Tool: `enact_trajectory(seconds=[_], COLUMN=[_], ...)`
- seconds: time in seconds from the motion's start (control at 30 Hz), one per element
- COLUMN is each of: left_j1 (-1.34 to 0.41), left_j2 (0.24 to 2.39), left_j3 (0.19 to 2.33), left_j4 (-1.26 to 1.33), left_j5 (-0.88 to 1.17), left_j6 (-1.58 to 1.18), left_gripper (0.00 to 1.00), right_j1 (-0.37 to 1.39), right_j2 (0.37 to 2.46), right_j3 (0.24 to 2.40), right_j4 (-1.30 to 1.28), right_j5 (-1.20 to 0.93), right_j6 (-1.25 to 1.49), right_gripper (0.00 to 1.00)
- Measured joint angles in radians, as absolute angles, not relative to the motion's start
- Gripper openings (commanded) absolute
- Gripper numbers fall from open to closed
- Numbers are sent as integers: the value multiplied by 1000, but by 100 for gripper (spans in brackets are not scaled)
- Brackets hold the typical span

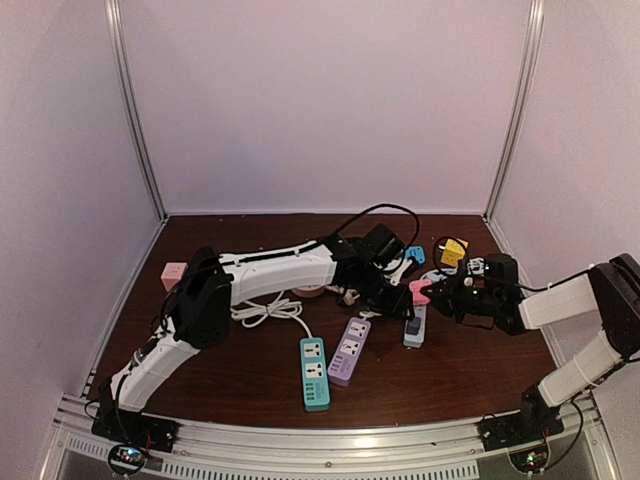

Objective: Pull the plug off the socket

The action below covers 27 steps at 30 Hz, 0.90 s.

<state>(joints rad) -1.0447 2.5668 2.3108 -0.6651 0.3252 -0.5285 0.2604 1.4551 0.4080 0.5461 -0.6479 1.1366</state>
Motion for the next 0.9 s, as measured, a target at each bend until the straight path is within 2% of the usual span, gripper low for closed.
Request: enact_trajectory(seconds=[0.13,0.27,0.6,0.9], left_j1=[-1045,-1044,-1046,-1041], left_j2=[2567,2567,2573,2561], left_j3=[2311,2311,2353,2373], left_j4=[-665,-665,-709,-724], left_j5=[325,325,294,250], left_j6=[-529,-529,-519,-508], left_gripper=[42,43,43,47], right_j1=[262,262,262,262], right_j2=[1410,1366,1245,1237], right_j3=[434,474,681,781], right_j4=[617,561,-45,-393], right_j5=[-678,-675,-417,-157], right_j6=[1128,1081,785,620], right_gripper=[5,3,4,10])
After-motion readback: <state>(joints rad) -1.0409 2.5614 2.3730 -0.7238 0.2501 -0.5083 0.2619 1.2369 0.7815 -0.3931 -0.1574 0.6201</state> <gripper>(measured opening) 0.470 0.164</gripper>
